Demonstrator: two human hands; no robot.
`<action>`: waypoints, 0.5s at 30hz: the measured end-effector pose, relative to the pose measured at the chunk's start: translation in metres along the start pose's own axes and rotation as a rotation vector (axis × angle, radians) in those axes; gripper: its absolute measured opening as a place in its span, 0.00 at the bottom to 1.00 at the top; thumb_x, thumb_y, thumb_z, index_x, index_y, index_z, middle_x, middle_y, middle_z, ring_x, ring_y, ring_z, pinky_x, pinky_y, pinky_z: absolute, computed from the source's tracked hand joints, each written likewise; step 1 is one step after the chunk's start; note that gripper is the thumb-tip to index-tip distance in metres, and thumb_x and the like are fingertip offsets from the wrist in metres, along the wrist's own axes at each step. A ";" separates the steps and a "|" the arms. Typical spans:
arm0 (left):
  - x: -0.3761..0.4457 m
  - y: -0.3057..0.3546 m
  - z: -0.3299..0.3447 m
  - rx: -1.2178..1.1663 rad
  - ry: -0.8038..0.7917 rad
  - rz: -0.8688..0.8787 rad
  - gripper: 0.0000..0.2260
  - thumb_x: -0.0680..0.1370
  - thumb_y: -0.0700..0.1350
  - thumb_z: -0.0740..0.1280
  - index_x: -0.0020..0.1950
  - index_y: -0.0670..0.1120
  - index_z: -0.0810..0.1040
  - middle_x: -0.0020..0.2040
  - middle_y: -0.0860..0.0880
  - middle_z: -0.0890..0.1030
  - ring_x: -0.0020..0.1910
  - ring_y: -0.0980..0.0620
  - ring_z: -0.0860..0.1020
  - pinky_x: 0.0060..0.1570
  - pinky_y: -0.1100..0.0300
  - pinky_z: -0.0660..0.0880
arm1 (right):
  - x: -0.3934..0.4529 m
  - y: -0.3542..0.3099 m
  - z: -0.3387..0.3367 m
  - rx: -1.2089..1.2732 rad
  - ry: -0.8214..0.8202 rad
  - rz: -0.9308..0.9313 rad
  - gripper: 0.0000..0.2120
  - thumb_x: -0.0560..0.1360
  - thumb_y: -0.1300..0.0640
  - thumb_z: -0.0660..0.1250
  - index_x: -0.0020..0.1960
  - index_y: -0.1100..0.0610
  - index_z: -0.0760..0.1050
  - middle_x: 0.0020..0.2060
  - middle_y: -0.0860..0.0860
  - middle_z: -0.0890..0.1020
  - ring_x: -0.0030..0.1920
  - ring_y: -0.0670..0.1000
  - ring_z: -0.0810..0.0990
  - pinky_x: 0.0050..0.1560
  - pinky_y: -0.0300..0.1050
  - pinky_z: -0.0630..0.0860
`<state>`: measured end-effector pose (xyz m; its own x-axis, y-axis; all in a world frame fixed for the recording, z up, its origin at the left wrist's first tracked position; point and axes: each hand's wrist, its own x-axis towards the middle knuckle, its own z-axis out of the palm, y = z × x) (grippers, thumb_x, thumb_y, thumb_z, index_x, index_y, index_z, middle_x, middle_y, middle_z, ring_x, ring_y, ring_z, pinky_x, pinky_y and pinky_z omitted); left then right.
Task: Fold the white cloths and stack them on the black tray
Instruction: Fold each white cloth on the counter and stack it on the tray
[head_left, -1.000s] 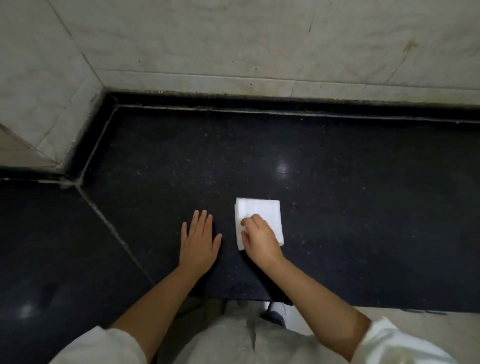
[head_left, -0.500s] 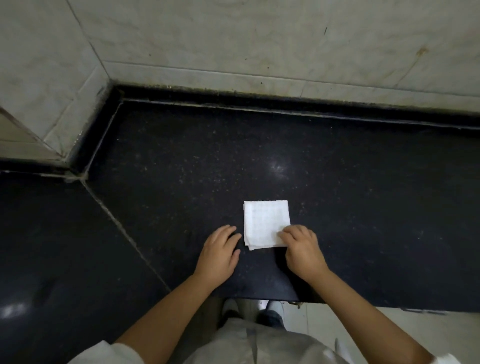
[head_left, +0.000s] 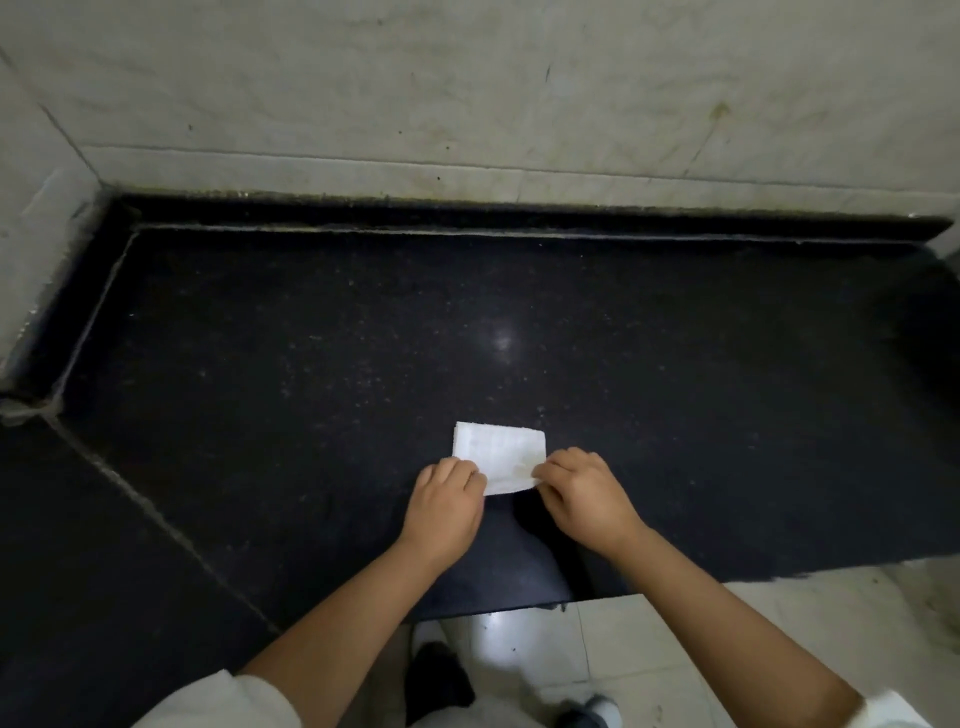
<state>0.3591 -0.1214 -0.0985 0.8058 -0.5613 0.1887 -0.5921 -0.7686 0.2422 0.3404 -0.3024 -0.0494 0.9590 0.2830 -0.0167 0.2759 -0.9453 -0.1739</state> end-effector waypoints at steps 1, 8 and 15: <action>0.006 0.006 -0.001 -0.022 0.083 0.037 0.09 0.67 0.41 0.61 0.36 0.45 0.80 0.36 0.49 0.82 0.42 0.51 0.67 0.42 0.59 0.64 | -0.007 0.006 -0.008 0.034 0.029 0.012 0.15 0.66 0.55 0.55 0.34 0.55 0.81 0.28 0.48 0.81 0.28 0.49 0.80 0.30 0.35 0.74; 0.087 0.104 -0.027 0.014 0.085 0.299 0.13 0.64 0.41 0.69 0.48 0.46 0.73 0.38 0.49 0.77 0.38 0.50 0.65 0.28 0.62 0.73 | -0.092 0.094 -0.079 0.191 0.155 0.280 0.07 0.65 0.63 0.65 0.40 0.63 0.81 0.32 0.57 0.81 0.33 0.58 0.80 0.36 0.39 0.73; 0.154 0.313 -0.023 -0.132 -0.220 0.507 0.20 0.79 0.52 0.52 0.62 0.43 0.74 0.55 0.43 0.75 0.56 0.44 0.72 0.55 0.54 0.70 | -0.261 0.218 -0.134 0.241 0.304 0.539 0.10 0.74 0.59 0.63 0.49 0.64 0.80 0.42 0.61 0.81 0.46 0.57 0.78 0.46 0.40 0.67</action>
<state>0.2975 -0.4412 0.0284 0.3949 -0.9117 0.1136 -0.8901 -0.3491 0.2929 0.1584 -0.6038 0.0488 0.9441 -0.3111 0.1090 -0.2361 -0.8689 -0.4351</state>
